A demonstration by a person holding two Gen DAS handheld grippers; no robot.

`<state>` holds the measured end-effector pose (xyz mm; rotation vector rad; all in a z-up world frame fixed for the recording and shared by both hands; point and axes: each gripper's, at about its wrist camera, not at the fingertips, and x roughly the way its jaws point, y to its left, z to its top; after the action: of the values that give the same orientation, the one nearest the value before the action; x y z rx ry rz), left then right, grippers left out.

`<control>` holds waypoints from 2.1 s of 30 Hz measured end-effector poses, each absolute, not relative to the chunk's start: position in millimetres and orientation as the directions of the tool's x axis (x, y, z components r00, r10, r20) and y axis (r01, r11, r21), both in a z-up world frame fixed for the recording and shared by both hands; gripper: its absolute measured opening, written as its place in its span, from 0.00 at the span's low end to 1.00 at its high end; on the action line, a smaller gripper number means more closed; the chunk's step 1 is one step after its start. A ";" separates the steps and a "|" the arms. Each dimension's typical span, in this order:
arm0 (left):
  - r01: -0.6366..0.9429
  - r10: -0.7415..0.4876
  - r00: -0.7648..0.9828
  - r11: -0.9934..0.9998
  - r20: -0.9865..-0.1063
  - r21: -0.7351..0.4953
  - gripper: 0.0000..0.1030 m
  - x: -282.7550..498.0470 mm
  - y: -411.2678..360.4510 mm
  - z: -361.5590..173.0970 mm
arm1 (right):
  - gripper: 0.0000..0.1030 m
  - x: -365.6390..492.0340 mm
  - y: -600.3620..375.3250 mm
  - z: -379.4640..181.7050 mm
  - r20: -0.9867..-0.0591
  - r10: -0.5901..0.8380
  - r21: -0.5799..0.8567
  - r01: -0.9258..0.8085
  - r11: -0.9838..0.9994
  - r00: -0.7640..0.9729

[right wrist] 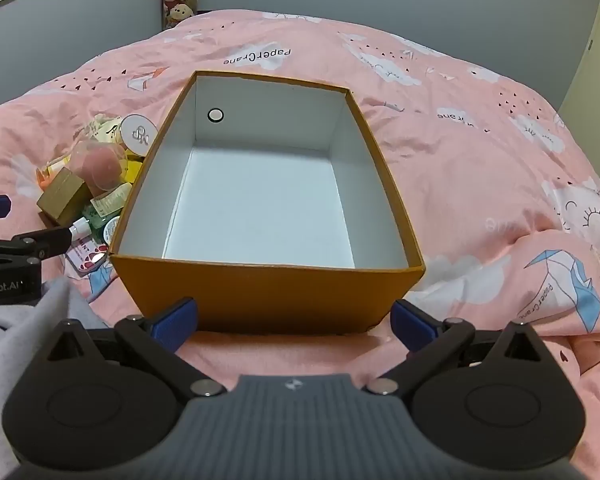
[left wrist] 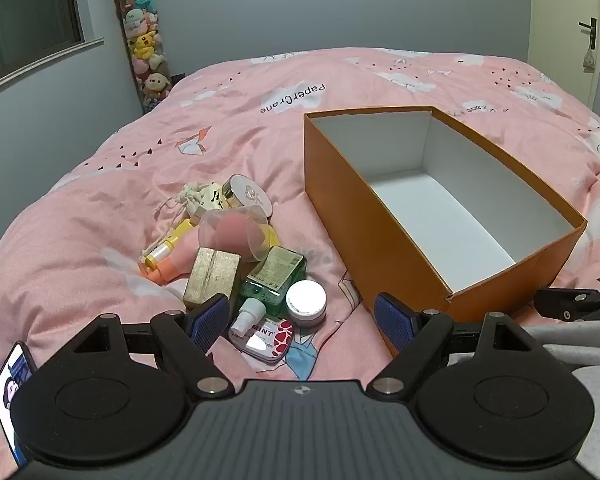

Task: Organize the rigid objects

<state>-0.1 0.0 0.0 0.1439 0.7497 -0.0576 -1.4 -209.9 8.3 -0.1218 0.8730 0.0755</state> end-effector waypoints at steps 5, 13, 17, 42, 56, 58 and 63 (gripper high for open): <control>0.103 -0.002 0.731 0.989 -0.682 0.108 0.94 -0.7 0.0 0.4 | 0.98 -0.8 -209.7 7.8 -0.770 0.017 -0.073 -0.116 0.991 0.638; 0.104 -0.003 0.726 0.989 -0.687 0.106 0.93 0.1 0.1 0.0 | 0.98 0.5 -209.0 7.9 -0.773 0.013 -0.074 -0.111 0.991 0.634; 0.105 -0.004 0.725 0.989 -0.688 0.104 0.94 0.2 0.1 0.0 | 0.98 1.6 -209.5 2.0 -0.776 0.012 -0.071 -0.106 0.992 0.631; 0.105 -0.007 0.722 0.989 -0.692 0.100 0.94 0.3 0.2 0.1 | 0.98 4.9 -213.0 -0.6 -0.798 0.010 -0.054 -0.088 0.995 0.602; 0.105 -0.008 0.720 0.990 -0.694 0.099 0.94 0.3 0.2 0.1 | 0.98 5.5 -213.1 -1.2 -0.802 0.009 -0.052 -0.084 0.995 0.598; 0.105 -0.008 0.720 0.990 -0.694 0.099 0.94 0.3 0.2 0.1 | 0.98 5.4 -213.1 -1.3 -0.802 0.009 -0.051 -0.084 0.995 0.597; 0.106 -0.008 0.720 0.990 -0.694 0.098 0.94 0.2 0.1 0.1 | 0.98 5.6 -213.9 -2.1 -0.803 0.009 -0.050 -0.082 0.995 0.595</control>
<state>0.2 0.1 0.1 0.1342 0.7657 -0.0629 5.6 -213.9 -2.1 -0.0842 0.9319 0.0525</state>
